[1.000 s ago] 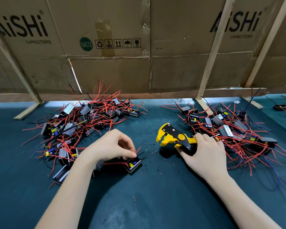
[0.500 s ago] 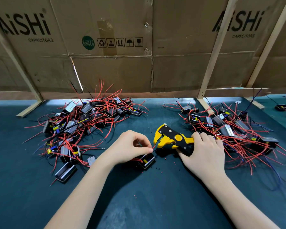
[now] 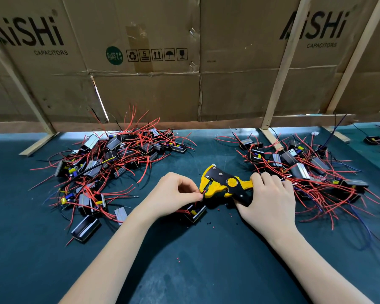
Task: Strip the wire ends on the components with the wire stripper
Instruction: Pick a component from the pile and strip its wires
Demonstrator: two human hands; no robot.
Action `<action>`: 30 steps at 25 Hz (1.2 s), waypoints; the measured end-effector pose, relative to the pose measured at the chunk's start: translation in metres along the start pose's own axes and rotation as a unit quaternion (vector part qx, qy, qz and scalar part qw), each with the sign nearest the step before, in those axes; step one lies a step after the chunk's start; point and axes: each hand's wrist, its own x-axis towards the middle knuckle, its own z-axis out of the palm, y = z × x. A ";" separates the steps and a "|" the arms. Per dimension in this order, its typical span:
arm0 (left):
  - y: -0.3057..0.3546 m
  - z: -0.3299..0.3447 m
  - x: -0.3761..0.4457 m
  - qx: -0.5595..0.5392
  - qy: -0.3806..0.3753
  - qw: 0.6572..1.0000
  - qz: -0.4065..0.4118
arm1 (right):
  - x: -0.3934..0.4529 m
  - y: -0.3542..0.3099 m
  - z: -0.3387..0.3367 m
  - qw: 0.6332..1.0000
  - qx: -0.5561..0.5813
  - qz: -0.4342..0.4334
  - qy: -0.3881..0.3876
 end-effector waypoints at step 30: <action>0.004 -0.014 -0.003 -0.045 -0.111 0.993 -0.012 | 0.000 0.000 -0.003 0.999 0.043 0.016 -0.023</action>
